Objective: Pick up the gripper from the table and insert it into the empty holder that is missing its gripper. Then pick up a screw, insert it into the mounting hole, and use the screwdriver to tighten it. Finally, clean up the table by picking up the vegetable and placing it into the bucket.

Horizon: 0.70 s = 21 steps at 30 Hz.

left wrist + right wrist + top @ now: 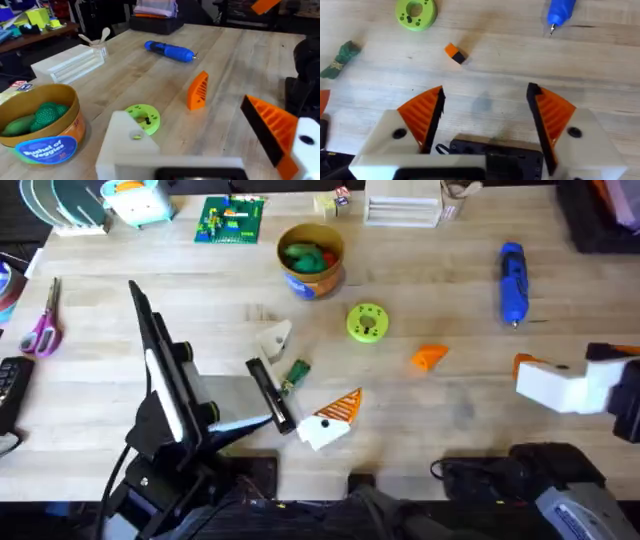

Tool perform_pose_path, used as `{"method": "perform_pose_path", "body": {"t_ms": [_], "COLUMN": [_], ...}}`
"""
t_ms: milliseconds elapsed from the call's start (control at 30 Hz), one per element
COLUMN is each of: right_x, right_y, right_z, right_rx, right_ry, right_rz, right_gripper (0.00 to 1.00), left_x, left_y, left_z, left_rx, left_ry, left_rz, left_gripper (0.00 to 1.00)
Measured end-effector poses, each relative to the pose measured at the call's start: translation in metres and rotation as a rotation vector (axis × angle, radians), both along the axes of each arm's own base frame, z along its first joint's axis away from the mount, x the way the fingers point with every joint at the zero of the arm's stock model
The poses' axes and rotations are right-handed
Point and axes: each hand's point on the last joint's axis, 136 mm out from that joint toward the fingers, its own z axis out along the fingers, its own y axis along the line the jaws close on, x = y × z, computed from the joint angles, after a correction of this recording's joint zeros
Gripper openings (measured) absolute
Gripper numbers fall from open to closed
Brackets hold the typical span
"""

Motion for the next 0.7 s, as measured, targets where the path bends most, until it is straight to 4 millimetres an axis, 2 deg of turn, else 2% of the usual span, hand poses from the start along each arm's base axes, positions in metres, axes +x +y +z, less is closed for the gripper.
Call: {"method": "perform_pose_path", "body": {"t_ms": [700], "right_x": [0.0004], "right_y": [-0.0059], "right_z": [-0.0004], "right_rx": [-0.027], "right_ry": [0.000], "right_rz": [-0.021], "right_gripper": [0.992], "left_x": [-0.0015], "left_y": [-0.0009], "left_z": [0.0001], "left_rx": [-0.008], "left_ry": [0.014], "left_rz": [-0.010], "left_gripper": [0.993]}}
